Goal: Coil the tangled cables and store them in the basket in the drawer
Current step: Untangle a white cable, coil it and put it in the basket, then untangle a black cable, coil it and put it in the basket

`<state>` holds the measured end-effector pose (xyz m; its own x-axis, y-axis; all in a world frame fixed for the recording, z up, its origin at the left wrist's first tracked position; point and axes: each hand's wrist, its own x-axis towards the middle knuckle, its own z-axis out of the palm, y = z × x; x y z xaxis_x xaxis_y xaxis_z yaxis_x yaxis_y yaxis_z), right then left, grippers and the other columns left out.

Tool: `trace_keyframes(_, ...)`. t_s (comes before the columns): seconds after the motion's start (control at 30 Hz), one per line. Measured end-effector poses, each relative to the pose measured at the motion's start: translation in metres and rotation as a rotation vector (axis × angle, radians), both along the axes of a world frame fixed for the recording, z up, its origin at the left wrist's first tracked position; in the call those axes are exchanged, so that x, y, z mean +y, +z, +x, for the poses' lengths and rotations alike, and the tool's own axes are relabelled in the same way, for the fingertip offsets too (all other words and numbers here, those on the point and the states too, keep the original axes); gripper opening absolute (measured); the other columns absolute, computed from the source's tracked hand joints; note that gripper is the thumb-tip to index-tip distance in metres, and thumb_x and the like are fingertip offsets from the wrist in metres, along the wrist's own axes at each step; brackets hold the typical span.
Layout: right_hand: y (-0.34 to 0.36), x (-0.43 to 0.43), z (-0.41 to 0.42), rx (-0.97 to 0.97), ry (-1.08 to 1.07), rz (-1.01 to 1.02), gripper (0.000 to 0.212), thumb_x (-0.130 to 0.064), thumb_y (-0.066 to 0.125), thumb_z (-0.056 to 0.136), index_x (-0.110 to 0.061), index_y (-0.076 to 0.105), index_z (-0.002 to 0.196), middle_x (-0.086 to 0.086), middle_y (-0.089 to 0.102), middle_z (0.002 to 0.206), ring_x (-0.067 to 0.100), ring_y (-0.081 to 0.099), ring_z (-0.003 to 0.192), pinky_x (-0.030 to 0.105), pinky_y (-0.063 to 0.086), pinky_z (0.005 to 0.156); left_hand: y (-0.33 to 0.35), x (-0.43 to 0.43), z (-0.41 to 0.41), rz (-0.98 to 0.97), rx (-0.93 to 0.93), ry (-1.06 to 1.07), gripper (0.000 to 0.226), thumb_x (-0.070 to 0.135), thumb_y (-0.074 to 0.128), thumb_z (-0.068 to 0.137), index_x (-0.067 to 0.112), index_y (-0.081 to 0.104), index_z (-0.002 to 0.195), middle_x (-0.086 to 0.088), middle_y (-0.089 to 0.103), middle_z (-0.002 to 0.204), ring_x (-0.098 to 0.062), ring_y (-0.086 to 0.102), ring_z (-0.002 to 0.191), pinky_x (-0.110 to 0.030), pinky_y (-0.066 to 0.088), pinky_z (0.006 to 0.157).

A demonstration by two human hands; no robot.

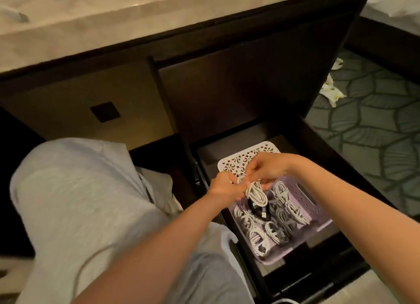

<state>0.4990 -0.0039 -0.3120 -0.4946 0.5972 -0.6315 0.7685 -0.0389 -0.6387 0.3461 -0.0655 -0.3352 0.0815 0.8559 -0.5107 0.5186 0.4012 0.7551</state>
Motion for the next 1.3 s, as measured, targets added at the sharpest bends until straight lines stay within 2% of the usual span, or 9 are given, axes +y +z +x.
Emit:
trace_keyframes(0.1,-0.024,-0.004,0.007,-0.072,0.013,-0.038,0.016,-0.027,0.068,0.086,-0.024,0.064,0.071,-0.005,0.052,0.048,0.01,0.053,0.047,0.024,0.047,0.056,-0.02,-0.006,0.007,0.003,0.194,-0.139,0.023,0.036,0.062,0.088,0.017,0.055,0.077,-0.001,0.056,0.082,-0.018,0.052,0.079,-0.026,0.042,0.069)
trace_keyframes(0.2,-0.044,-0.015,0.013,-0.116,0.005,-0.045,0.015,-0.027,0.067,0.087,-0.02,0.066,0.074,-0.005,0.057,0.051,0.012,0.056,0.051,0.023,0.047,0.055,-0.033,-0.013,0.008,0.069,0.299,-0.337,0.019,0.033,0.063,0.087,0.014,0.064,0.088,-0.005,0.063,0.094,-0.023,0.058,0.092,-0.034,0.047,0.082)
trace_keyframes(0.3,-0.056,-0.03,0.013,-0.132,0.01,-0.015,0.018,-0.027,0.065,0.089,-0.018,0.066,0.073,0.003,0.067,0.073,0.011,0.058,0.052,0.02,0.046,0.056,-0.042,-0.018,0.008,0.182,0.512,-0.534,0.023,0.04,0.059,0.089,0.02,0.067,0.098,-0.007,0.061,0.11,-0.027,0.054,0.108,-0.036,0.037,0.093)
trace_keyframes(0.5,-0.086,-0.057,0.003,-0.364,0.17,0.174,0.018,-0.035,0.063,0.087,-0.018,0.064,0.085,-0.002,0.065,0.086,0.02,0.063,0.089,0.035,0.049,0.09,-0.053,-0.024,0.006,0.267,0.704,-0.761,0.031,0.04,0.051,0.094,0.021,0.061,0.116,-0.006,0.054,0.126,-0.025,0.038,0.126,-0.041,0.017,0.109)
trace_keyframes(0.6,-0.09,-0.065,-0.001,-0.452,0.193,0.243,0.016,-0.032,0.065,0.087,-0.02,0.057,0.092,0.001,0.065,0.101,0.021,0.062,0.098,0.034,0.049,0.089,-0.054,-0.024,0.005,0.266,0.703,-0.77,0.032,0.039,0.05,0.094,0.018,0.06,0.116,-0.007,0.053,0.127,-0.025,0.036,0.127,-0.042,0.015,0.111)
trace_keyframes(0.77,-0.09,-0.068,-0.002,-0.557,0.288,0.288,0.016,-0.018,0.064,0.088,-0.019,0.051,0.08,0.001,0.057,0.087,0.02,0.058,0.084,0.032,0.052,0.082,-0.055,-0.024,0.004,0.255,0.684,-0.771,0.034,0.039,0.051,0.094,0.016,0.06,0.118,-0.008,0.053,0.128,-0.025,0.037,0.128,-0.043,0.013,0.112)
trace_keyframes(0.93,-0.092,-0.071,-0.008,-0.633,0.375,0.273,0.023,-0.017,0.064,0.087,-0.011,0.054,0.107,0.003,0.058,0.098,0.023,0.06,0.096,0.036,0.052,0.087,-0.052,-0.022,0.002,0.263,0.667,-0.789,0.036,0.038,0.052,0.094,0.013,0.058,0.12,-0.009,0.052,0.129,-0.026,0.039,0.127,-0.042,0.017,0.111)
trace_keyframes(1.17,-0.057,-0.047,-0.004,-0.414,0.217,0.262,0.02,-0.028,0.067,0.085,-0.014,0.069,0.099,0.002,0.069,0.096,0.019,0.063,0.09,0.034,0.05,0.088,-0.023,-0.005,-0.008,0.16,0.568,-0.757,0.03,0.036,0.051,0.094,0.018,0.057,0.117,-0.005,0.055,0.122,-0.024,0.048,0.116,-0.037,0.031,0.1)
trace_keyframes(1.3,-0.004,-0.024,-0.011,-0.241,0.138,0.391,0.014,-0.026,0.066,0.086,-0.016,0.071,0.093,-0.01,0.06,0.074,0.003,0.052,0.066,0.019,0.04,0.062,0.027,0.012,-0.033,0.176,0.381,-0.7,0.038,0.035,0.056,0.093,0.016,0.054,0.126,-0.003,0.057,0.125,-0.018,0.054,0.114,-0.033,0.044,0.096)
